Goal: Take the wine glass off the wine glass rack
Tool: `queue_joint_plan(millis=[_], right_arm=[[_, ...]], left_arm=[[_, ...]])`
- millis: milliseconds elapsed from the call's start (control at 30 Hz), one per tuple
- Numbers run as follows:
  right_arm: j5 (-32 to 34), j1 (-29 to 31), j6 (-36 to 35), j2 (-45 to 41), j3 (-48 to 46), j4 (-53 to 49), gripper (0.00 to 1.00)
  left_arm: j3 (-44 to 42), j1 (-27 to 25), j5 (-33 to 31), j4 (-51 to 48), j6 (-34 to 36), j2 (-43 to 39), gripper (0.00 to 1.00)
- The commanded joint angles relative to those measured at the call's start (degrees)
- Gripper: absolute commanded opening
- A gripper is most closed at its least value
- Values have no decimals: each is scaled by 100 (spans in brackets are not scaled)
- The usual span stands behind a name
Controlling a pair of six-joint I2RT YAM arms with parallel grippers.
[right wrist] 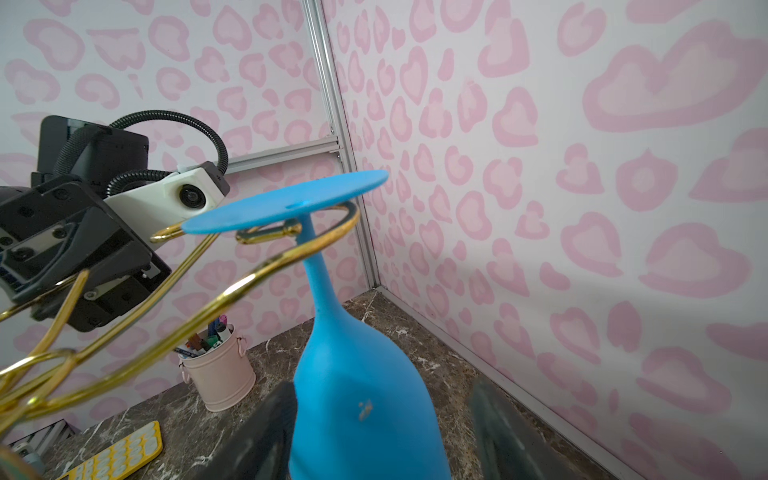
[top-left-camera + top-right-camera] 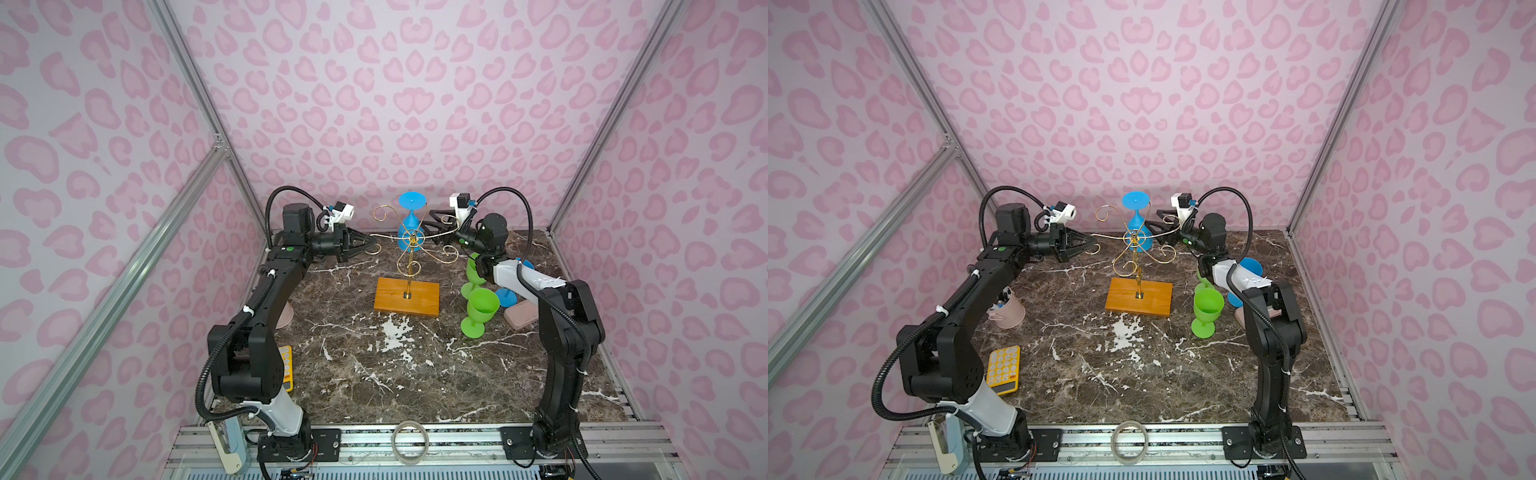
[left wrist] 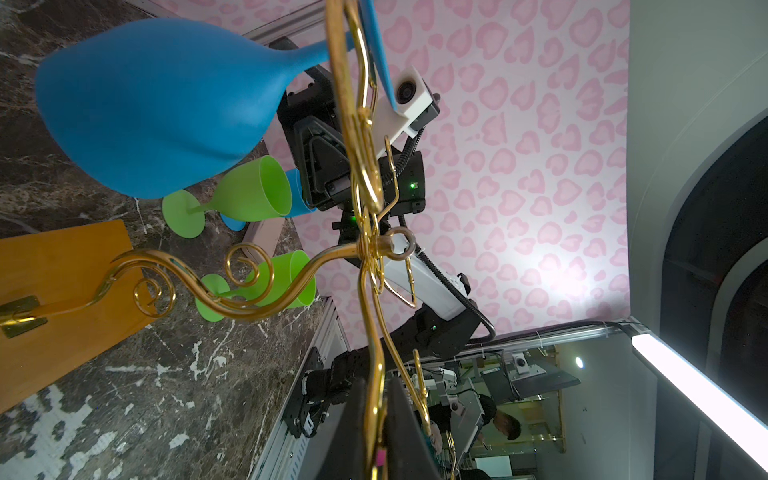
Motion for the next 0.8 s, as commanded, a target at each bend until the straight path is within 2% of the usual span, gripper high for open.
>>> queue_joint_plan(millis=[0,467,767], right_arm=[[82,-20,-71,-13,-61,135,68],[114,37,264,70,64,386,69],[83,68,366,140,88,447,68]], left_arm=[[-104,-56,-319,-519,335,98,4],[-412,-36,-545,-611,328,-174,4],[-697,75,-906,-834,371,-284,3]])
